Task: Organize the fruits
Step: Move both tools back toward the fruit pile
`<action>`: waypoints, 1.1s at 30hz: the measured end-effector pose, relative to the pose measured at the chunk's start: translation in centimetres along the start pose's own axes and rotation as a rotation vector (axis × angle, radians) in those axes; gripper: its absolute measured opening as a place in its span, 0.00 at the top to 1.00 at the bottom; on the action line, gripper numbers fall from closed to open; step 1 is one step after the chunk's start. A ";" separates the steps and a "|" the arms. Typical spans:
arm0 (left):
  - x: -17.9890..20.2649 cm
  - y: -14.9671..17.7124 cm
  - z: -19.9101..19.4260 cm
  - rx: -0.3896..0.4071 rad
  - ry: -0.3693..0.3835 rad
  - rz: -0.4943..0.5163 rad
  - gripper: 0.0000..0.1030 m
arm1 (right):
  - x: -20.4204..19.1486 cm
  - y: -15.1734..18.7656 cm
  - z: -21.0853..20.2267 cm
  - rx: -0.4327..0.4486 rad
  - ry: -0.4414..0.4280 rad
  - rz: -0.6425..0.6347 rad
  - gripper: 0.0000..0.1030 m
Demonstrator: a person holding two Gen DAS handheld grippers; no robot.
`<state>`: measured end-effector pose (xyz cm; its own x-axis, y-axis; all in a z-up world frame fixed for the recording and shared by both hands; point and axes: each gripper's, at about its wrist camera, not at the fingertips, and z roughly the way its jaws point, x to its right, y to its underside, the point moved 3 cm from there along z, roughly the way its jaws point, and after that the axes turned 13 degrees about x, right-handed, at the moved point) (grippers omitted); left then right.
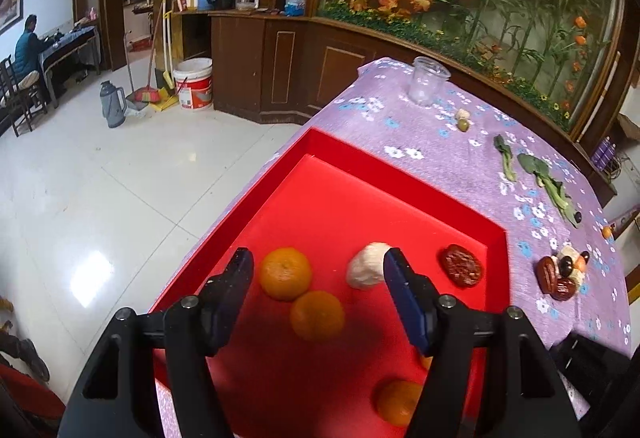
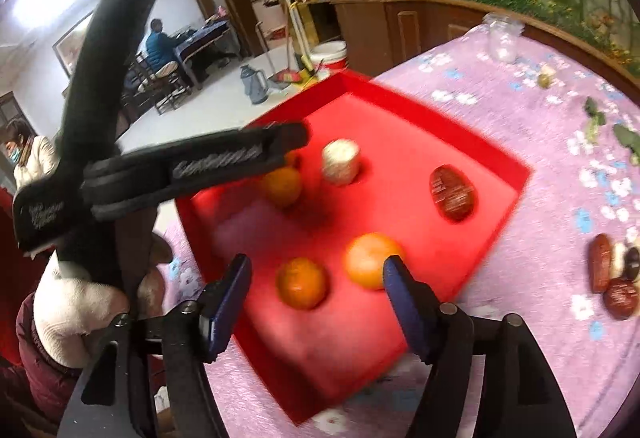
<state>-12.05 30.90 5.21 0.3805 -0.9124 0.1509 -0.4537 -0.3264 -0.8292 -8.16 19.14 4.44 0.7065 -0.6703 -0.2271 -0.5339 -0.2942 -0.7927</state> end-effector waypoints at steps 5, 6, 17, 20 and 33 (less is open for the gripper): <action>1.4 -0.9 -2.9 0.058 0.033 0.014 0.35 | 4.8 -2.7 -5.3 0.101 0.140 0.008 0.28; 1.6 -1.0 -3.4 0.069 0.036 0.017 0.32 | 5.9 -3.2 -6.6 0.118 0.170 0.012 0.27; 6.1 -1.9 -6.6 0.139 0.100 0.072 0.27 | 15.3 -6.0 -20.3 0.254 0.485 0.017 0.19; 7.7 -2.0 -6.7 0.134 0.129 0.094 0.24 | 17.7 -6.2 -23.1 0.280 0.548 0.036 0.16; 15.3 1.4 -2.6 -0.039 0.259 0.153 0.24 | 23.7 1.6 -18.1 0.139 0.475 0.212 0.14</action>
<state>-8.90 15.83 7.78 0.0896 -0.9826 0.1624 -0.5220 -0.1852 -0.8326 -0.72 -9.56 8.03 0.2850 -0.9490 -0.1350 -0.5526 -0.0476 -0.8321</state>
